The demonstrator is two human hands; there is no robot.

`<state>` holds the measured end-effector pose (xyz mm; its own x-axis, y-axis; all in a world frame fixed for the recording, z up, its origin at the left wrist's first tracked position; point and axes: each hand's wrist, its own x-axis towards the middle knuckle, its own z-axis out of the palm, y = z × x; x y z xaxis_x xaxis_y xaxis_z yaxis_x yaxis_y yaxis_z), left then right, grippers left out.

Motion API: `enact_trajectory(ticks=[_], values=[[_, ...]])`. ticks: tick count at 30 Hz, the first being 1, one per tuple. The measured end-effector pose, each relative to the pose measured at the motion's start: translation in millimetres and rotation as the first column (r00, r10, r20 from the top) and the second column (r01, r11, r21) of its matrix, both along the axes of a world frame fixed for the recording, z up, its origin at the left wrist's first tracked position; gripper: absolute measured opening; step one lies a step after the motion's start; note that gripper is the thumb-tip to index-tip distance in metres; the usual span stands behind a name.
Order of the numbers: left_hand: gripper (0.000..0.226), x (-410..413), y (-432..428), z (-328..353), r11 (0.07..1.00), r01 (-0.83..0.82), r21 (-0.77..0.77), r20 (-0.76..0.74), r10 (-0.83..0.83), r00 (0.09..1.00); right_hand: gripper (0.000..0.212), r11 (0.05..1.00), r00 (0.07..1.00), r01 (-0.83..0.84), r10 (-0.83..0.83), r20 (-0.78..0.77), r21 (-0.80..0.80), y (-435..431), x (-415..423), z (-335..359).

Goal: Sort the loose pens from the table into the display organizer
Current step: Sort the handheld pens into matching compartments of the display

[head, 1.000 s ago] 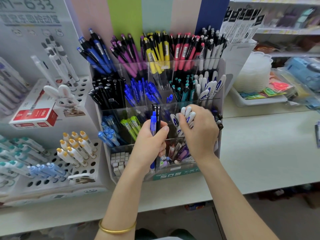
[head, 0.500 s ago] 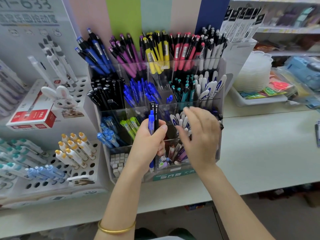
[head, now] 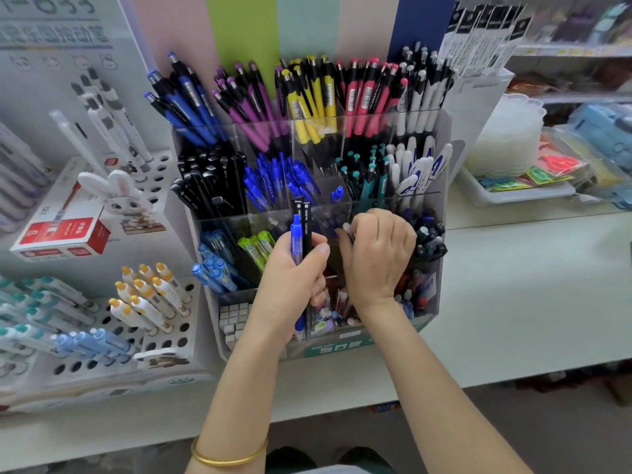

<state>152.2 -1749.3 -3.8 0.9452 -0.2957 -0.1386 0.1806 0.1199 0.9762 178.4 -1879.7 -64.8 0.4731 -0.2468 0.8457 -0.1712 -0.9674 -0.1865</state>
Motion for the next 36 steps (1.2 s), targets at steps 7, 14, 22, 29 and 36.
enact_trajectory(ticks=[7, 14, 22, 29, 36], values=[[0.006, -1, 3, -1, 0.992, 0.084, -0.098, -0.007, -0.085, 0.996, 0.008, 0.980, 0.982, -0.189, 0.188, -0.013, -0.056, -17, -2, 12], [0.037, -1, 9, -2, 0.898, 0.252, -0.361, -0.071, -0.296, 0.953, 0.014, 0.953, 0.953, -0.303, 0.303, 0.001, -0.012, -21, -14, 21], [0.035, -1, 20, 1, 0.862, 0.388, -0.326, -0.080, -0.434, 0.897, 0.012, 0.154, 0.583, -0.320, 0.809, 0.066, 0.935, -2, -38, 96], [0.032, -2, 35, 6, 0.854, 0.435, -0.285, -0.110, -0.480, 0.870, 0.018, 0.172, 0.232, -0.175, 0.964, -0.130, 0.969, -5, -26, 109], [0.026, -4, 56, 15, 0.833, 0.442, -0.333, -0.062, -0.487, 0.871, 0.014, -0.040, 0.039, -0.117, 0.998, 0.045, 0.992, 16, -12, 114]])
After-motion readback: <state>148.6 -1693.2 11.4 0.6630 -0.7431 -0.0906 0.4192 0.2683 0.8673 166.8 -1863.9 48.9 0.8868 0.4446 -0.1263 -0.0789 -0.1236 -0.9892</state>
